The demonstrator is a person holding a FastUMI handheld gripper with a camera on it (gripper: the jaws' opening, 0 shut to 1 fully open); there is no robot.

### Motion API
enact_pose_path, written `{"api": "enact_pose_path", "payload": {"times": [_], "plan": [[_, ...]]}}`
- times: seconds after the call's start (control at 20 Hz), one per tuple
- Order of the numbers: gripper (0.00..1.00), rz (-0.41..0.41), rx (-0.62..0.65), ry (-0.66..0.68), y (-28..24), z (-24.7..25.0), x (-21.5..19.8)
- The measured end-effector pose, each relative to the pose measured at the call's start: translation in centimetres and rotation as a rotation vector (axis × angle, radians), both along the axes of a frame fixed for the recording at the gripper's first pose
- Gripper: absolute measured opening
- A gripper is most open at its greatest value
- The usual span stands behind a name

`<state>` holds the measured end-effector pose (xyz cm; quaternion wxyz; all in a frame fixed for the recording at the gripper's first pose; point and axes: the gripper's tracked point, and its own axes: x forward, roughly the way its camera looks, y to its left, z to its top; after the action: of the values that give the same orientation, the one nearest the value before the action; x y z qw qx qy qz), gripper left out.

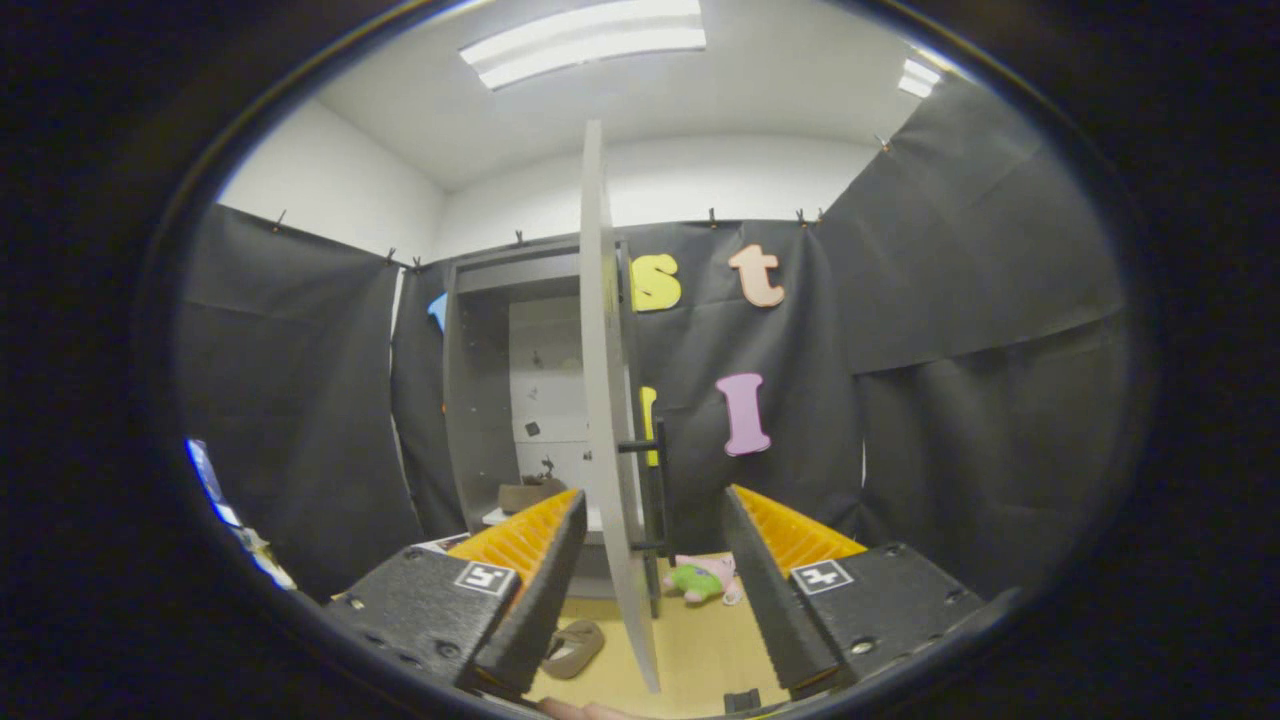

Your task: Open the shoe cabinet door, grab the shoes and put them into the shoe cabinet, then close the shoe cabinet door.

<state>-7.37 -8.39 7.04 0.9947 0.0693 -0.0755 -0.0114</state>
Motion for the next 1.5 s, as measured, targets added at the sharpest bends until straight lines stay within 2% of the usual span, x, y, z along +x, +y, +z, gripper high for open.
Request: {"api": "enact_pose_path", "payload": {"times": [0.1, 0.25, 0.5, 0.7, 0.85, 1.0, 1.3, 1.5], "plan": [[1.0, 0.011, -0.013, -0.042, 1.7, 0.5, -0.6], [1.0, 0.008, -0.005, -0.047, 4.9, -0.9, -1.2], [1.0, 0.084, -0.008, -0.019, 12.5, -4.4, 0.1], [1.0, 0.138, -0.054, 0.037, 18.0, -9.3, 3.6], [1.0, 0.138, -0.061, 0.04, 20.8, -13.1, 7.5], [1.0, 0.121, -0.039, 0.067, 22.2, -17.5, 11.1], [1.0, 0.03, -0.04, 0.19, 21.3, -26.1, 18.3], [1.0, 0.049, -0.05, 0.29, 22.6, -31.9, 20.9]]}}
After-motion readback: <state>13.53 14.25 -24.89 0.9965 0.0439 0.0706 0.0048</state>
